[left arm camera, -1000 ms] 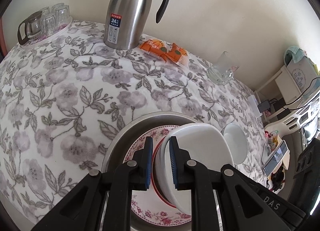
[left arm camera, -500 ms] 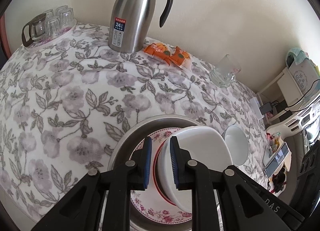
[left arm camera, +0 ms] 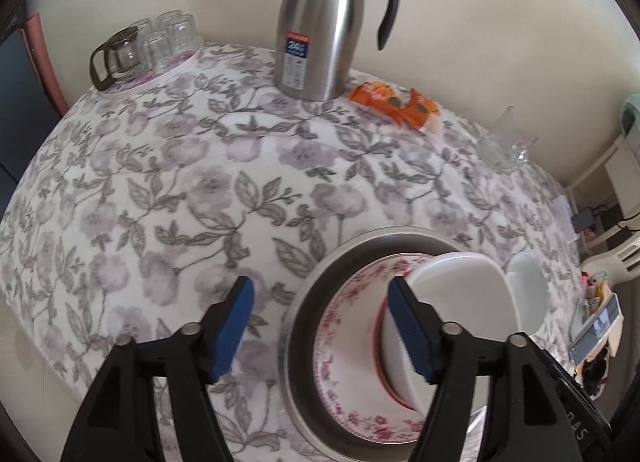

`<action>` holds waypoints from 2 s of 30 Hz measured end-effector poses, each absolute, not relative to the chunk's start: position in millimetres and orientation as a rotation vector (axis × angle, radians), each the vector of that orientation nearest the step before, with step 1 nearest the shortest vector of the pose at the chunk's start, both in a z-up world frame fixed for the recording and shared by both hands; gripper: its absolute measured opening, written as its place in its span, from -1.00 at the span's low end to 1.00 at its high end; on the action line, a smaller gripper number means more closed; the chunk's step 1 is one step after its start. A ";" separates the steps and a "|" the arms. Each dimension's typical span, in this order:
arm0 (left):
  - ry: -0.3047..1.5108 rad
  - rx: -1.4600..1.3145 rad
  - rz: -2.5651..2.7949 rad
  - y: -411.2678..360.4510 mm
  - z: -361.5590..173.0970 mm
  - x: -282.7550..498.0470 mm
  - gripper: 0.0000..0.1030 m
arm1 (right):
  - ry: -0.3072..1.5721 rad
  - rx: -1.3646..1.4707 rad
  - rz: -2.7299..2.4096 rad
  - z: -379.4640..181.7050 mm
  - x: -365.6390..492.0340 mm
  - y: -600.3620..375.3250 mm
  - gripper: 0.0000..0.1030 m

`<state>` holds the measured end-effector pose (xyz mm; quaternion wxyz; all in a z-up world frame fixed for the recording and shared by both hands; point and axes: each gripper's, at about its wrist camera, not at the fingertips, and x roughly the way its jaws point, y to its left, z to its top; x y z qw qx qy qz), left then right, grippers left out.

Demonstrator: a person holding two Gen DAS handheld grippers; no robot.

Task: Organize plates and bowls
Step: 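Open both grippers and release the white square bowl, then move both grippers to the rim of the pale round bowl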

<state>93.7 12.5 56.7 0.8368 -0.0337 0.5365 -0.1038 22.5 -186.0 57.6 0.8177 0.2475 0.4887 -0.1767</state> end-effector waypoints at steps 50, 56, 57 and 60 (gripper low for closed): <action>0.852 -0.107 -0.331 -50.7 113.9 46.2 0.88 | 0.993 0.541 -0.453 68.1 -25.8 -260.0 1.00; 0.849 -0.066 -0.435 -89.7 114.3 30.6 0.88 | 0.983 0.585 -0.499 62.9 -43.7 -288.6 1.00; 0.845 -0.052 -0.451 -97.7 114.7 27.5 0.88 | 0.981 0.593 -0.507 61.9 -46.5 -293.1 1.00; 0.838 -0.015 -0.498 -118.6 115.5 20.7 0.88 | 0.978 0.616 -0.531 59.0 -53.9 -305.3 1.00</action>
